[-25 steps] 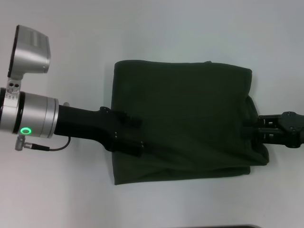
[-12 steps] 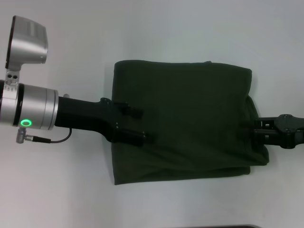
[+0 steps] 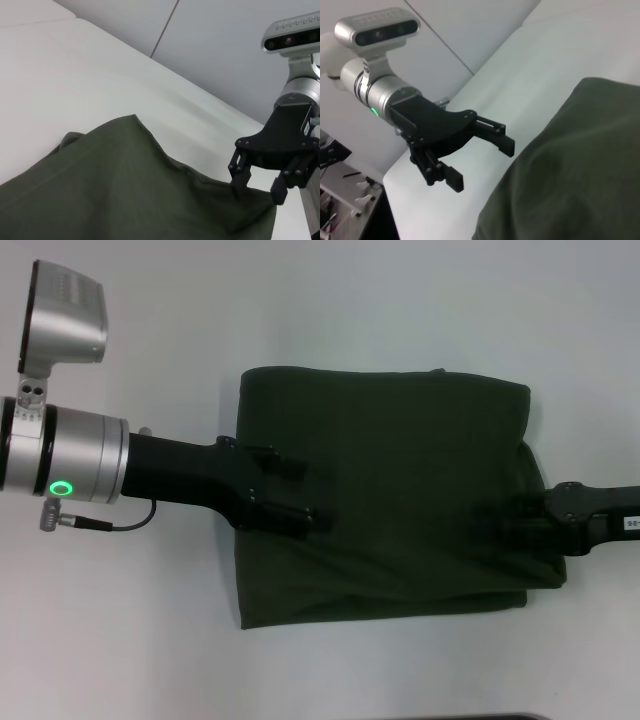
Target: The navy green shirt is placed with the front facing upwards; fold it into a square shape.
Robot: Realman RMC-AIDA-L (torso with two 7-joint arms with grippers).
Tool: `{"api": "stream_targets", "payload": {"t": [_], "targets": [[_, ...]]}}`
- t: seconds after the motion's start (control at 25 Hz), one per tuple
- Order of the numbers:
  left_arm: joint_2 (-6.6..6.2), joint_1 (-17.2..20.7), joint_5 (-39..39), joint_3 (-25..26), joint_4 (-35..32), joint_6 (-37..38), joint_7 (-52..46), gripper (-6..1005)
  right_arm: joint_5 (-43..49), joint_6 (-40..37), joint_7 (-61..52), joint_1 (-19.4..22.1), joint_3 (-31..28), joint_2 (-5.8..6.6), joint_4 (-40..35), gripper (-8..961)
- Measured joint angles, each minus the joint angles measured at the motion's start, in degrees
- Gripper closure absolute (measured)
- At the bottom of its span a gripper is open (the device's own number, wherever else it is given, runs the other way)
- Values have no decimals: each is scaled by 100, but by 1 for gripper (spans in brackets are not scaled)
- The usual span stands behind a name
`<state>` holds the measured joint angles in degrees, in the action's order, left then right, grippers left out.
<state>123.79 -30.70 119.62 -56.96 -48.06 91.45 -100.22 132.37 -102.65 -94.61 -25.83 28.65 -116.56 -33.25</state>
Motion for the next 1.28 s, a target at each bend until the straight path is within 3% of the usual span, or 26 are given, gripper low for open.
{"api": "stream_targets", "payload": {"t": [0.48, 1.04, 1.28], "targets": [[5, -6, -2, -12, 46, -4, 20, 99, 158, 311, -407, -6, 542, 89, 134, 530], [21, -14, -2, -43, 83, -4, -2, 98, 210, 254, -447, 462, 308, 374, 118, 555], [22, -15, -4, -59, 86, -4, -3, 98, 186, -78, -303, 540, -206, 471, 74, 565]]}}
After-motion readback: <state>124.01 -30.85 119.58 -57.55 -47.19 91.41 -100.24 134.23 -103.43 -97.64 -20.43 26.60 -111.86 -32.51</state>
